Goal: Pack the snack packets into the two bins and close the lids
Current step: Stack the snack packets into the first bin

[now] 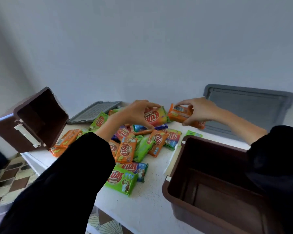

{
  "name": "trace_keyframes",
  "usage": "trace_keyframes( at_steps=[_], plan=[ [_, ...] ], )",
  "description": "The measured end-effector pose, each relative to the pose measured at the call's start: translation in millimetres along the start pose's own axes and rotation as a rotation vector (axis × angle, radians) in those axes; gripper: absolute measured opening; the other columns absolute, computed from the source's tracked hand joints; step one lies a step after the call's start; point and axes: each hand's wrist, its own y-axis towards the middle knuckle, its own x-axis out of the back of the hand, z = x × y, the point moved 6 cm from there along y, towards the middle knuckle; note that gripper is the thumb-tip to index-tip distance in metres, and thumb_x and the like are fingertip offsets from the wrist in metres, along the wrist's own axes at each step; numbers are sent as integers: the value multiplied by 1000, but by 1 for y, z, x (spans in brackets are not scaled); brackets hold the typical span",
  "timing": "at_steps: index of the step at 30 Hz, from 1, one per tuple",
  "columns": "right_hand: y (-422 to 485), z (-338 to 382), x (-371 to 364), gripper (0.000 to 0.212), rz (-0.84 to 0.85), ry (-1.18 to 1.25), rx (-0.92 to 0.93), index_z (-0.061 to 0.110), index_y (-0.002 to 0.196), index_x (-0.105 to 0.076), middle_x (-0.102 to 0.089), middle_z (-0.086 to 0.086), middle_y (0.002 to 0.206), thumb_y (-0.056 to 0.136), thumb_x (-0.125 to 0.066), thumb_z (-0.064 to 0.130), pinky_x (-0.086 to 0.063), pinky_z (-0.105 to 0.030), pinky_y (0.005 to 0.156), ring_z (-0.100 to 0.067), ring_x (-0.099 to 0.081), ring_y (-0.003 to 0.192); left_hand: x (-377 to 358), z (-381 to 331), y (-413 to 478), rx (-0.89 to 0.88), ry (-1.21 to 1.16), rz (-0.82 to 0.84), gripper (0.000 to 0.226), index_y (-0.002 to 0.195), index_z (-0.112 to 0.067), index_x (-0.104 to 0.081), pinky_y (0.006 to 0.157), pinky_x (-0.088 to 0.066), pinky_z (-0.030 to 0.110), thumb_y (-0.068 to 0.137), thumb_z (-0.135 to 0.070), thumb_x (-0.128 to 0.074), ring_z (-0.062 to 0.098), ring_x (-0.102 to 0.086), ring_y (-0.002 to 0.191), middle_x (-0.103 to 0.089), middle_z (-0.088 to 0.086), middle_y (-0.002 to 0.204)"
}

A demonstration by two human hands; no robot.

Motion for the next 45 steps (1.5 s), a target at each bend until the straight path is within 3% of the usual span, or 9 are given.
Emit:
trace_keyframes(
  at_steps=[6,10,13,19,22,28,35,41,45],
  plan=[
    [-119,-55,35,72,37,-88,-215,46,127,-46,-54,10,105,64,-80,43,-45,-28,74,-11,-48,91,-28,-118,27,-334,-61,158,77,130,-22,-50,86,-49,22,62,-34,-84,10,-57,102,-60,0,119],
    [-178,-78,23,72,118,-48,-306,47,127,-47,-61,3,116,63,-80,44,-49,-35,87,-17,-57,100,-64,-167,27,-449,-82,319,72,126,-24,-52,86,-50,22,62,-33,-84,9,-58,101,-61,-3,115],
    [-202,-90,0,74,172,-32,-346,45,129,-45,-61,2,118,64,-80,44,-47,-32,85,-17,-57,103,-94,-183,24,-499,-49,428,72,128,-23,-49,78,-45,10,65,-32,-82,6,-55,98,-57,-6,112],
    [-207,-92,-49,74,219,-156,-339,40,134,-42,-55,4,120,69,-76,40,-34,-23,74,-9,-46,96,-152,-190,23,-543,208,477,76,132,-20,-43,89,-41,24,67,-33,-79,16,-54,109,-57,2,124],
    [-201,-90,-71,75,245,-250,-339,39,135,-41,-53,0,120,69,-76,38,-40,-29,79,-19,-51,111,-174,-190,20,-560,340,479,78,133,-20,-42,90,-43,31,66,-36,-79,20,-53,111,-58,3,124],
    [-201,-91,-86,74,270,-328,-310,34,138,-39,-50,-6,121,73,-73,33,-44,-32,86,-25,-50,115,-202,-189,15,-608,550,486,79,132,-13,-41,85,-46,39,67,-37,-78,28,-54,110,-55,10,124],
    [-199,-88,-98,73,322,-415,-256,24,140,-36,-49,-9,125,77,-71,34,-46,-37,86,-27,-49,116,-200,-194,12,-656,560,451,73,130,-11,-48,83,-46,36,70,-41,-76,26,-56,105,-50,8,122],
    [-198,-86,-99,56,304,-426,-223,21,138,-42,-47,-9,124,85,-62,27,-46,-36,85,-27,-53,111,-199,-193,12,-655,564,478,76,133,-12,-45,84,-45,35,70,-43,-75,25,-53,109,-49,7,124],
    [-197,-86,-84,53,263,-206,-259,28,132,-48,-53,-3,119,81,-65,30,-44,-29,84,-21,-53,112,-180,-191,16,-578,291,486,64,130,-13,-52,83,-45,29,76,-41,-71,20,-56,105,-58,7,120]
  ],
)
